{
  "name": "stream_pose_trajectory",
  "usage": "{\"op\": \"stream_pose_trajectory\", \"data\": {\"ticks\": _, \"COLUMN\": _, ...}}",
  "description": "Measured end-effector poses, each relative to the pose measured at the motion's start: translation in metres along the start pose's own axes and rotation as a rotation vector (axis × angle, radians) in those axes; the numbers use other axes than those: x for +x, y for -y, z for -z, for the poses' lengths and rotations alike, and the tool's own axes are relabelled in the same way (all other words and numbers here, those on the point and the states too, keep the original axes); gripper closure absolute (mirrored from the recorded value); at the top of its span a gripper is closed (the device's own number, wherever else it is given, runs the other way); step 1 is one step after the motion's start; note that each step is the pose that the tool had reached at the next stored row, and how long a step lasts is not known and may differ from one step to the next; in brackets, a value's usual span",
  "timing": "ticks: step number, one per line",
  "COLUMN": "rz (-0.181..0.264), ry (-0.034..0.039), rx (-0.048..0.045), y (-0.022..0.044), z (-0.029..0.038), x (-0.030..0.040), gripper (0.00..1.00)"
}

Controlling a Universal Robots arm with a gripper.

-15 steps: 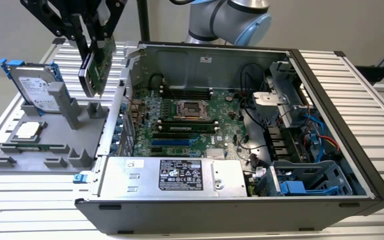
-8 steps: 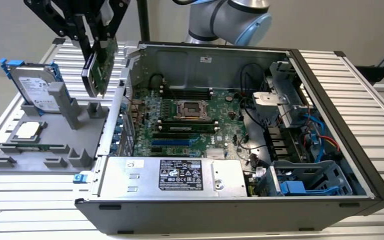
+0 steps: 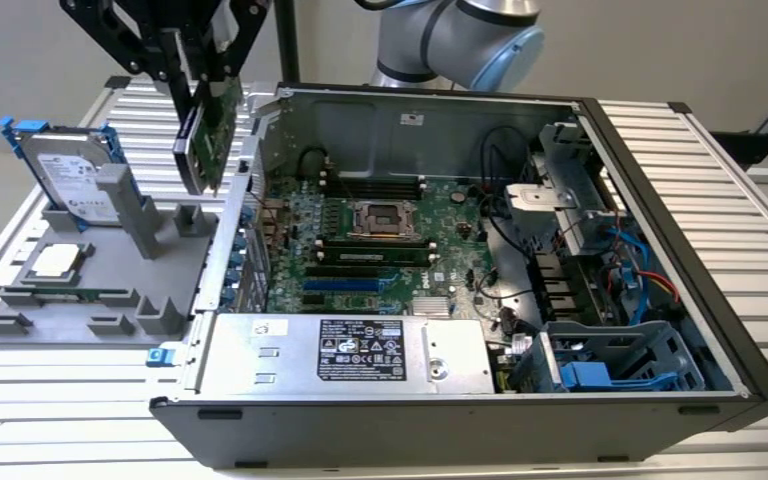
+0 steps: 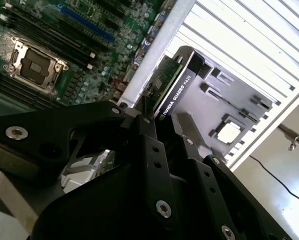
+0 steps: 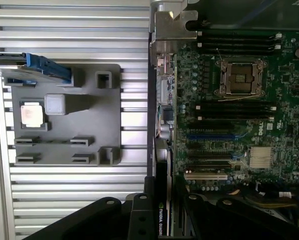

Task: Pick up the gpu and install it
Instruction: 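Pick up the gpu and move the gpu toward the slot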

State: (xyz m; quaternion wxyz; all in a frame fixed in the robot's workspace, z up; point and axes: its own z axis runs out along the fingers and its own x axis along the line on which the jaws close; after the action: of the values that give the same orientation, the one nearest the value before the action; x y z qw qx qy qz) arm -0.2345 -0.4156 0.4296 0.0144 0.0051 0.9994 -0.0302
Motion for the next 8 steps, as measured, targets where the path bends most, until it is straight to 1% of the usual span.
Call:
{"op": "stream_pose_trajectory", "data": {"ticks": 5, "rz": 0.000, "ry": 0.0000, "rx": 0.0000, "y": 0.0000, "z": -0.0001, "x": -0.0050, "gripper": 1.00}}
{"op": "stream_pose_trajectory", "data": {"ticks": 8, "rz": 0.000, "ry": -0.0001, "rx": 0.0000, "y": 0.0000, "z": -0.0001, "x": -0.0051, "gripper": 1.00}}
